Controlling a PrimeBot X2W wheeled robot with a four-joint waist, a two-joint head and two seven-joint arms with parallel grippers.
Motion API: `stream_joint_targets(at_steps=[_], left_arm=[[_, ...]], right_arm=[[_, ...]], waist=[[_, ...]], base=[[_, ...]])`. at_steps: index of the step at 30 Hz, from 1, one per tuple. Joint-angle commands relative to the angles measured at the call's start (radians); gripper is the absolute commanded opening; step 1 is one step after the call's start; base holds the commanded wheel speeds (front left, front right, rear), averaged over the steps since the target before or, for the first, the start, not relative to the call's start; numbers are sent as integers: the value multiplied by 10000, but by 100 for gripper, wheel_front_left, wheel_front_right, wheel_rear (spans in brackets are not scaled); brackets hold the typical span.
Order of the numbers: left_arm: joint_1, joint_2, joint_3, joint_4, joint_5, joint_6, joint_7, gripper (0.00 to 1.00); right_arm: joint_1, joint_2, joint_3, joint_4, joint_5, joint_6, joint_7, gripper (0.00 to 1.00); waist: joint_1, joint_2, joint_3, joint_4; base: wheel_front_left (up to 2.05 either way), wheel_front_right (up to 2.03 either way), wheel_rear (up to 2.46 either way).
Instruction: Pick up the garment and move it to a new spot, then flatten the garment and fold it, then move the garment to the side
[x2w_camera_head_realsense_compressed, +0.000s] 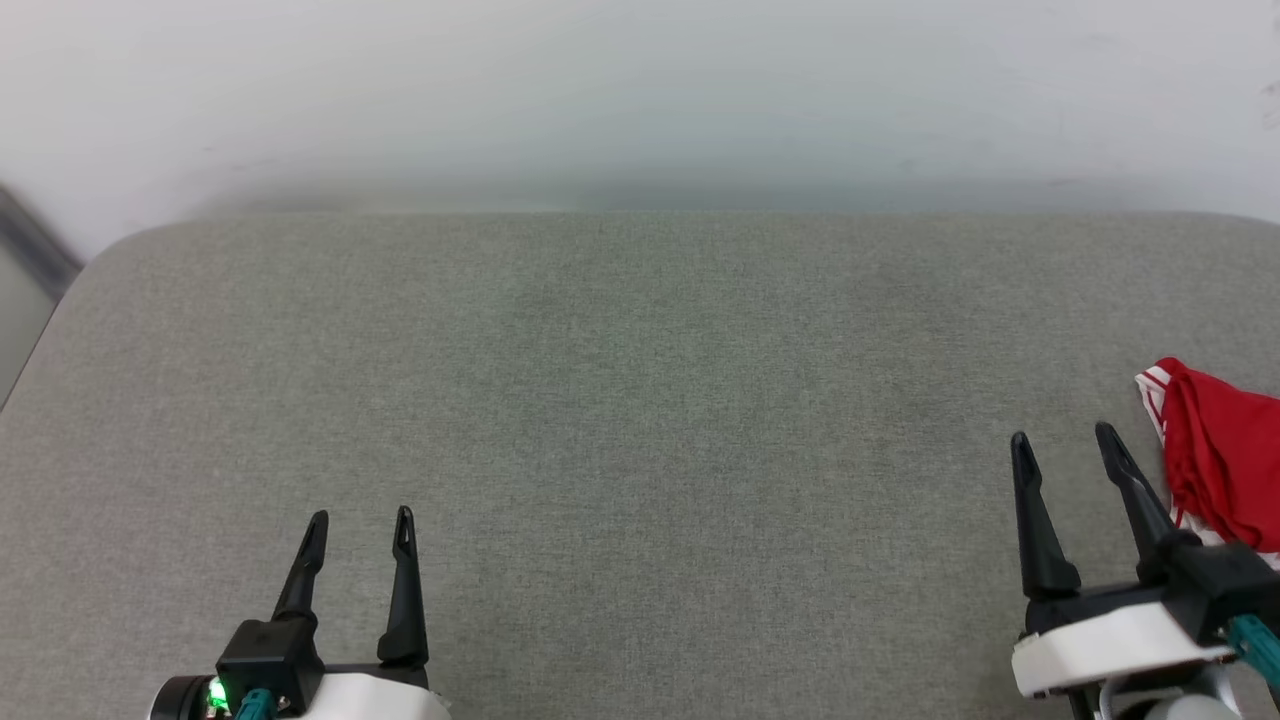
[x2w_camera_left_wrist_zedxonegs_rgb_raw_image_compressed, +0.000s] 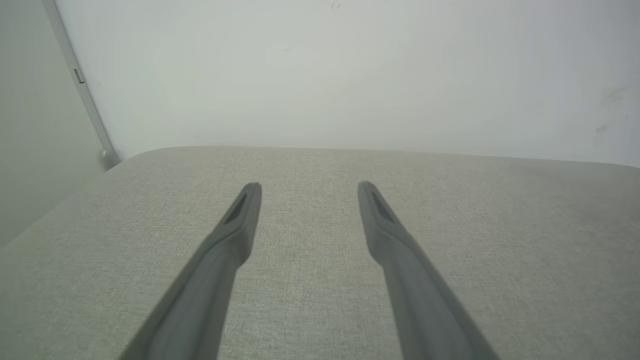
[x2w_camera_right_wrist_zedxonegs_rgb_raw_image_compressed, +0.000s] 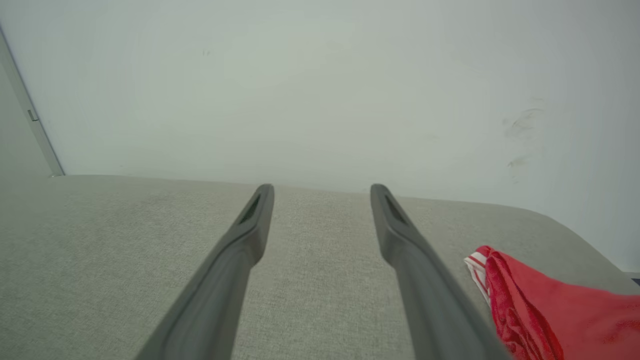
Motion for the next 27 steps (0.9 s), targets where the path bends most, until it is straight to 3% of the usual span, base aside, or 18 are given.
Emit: stream_joint_targets(at_steps=[1,21,22,27], left_arm=[[126,-10,-25,19,-58,-23,-22,100],[148,-9,-49,286,-249,-229,-21,100],[145,-9,-36,282,-265,-226,-21,0],[231,-10,-119,641,-251,-217,13,0]], right_arm=[[314,85,-59,-200,-26,-8,-14,100],[1467,225,-413,-823,552,-8,-17,100],[1463,226,-397,-810,580,-8,-17,0],[1459,182,-394,-456,516,0,4,0]], waist=[[2,0,-54,-22],[2,0,-209,6],[2,0,-211,6],[2,0,-212,5]], base=[[0,0,0],[0,0,0],[0,0,0],[0,0,0]])
